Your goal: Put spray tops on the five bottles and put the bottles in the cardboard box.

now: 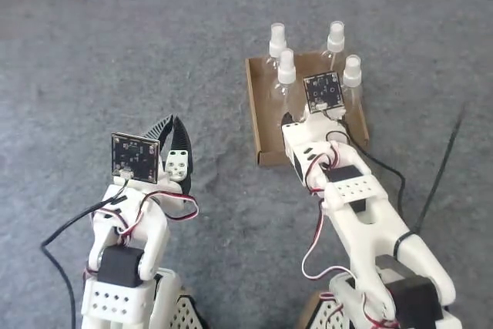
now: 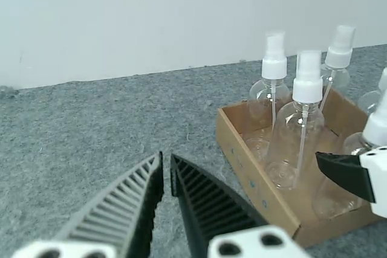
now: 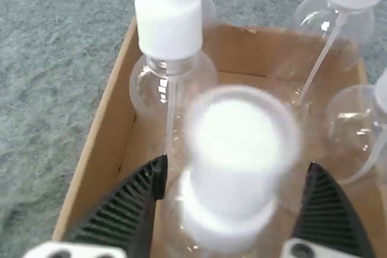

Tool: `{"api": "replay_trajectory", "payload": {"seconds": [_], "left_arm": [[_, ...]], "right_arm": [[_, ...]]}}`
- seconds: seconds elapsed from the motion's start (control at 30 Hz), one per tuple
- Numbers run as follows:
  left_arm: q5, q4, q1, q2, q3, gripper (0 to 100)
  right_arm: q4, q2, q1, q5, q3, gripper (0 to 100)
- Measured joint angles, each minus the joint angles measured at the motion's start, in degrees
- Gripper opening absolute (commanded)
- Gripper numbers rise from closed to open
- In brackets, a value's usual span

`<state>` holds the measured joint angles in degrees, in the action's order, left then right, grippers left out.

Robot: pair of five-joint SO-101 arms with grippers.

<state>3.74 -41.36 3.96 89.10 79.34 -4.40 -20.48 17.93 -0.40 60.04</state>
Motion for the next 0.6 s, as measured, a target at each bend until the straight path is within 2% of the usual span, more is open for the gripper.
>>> {"api": "replay_trajectory", "payload": {"seconds": [0.17,0.6], "left_arm": [[0.0,0.0,0.0,0.0,0.0,1],[0.0,0.0,0.0,0.0,0.0,1]], "right_arm": [[-4.7,-3.0,-0.1,0.0,-1.8,28.8],[-25.8,-29.8,0.0,0.0,-3.1,28.6]]}}
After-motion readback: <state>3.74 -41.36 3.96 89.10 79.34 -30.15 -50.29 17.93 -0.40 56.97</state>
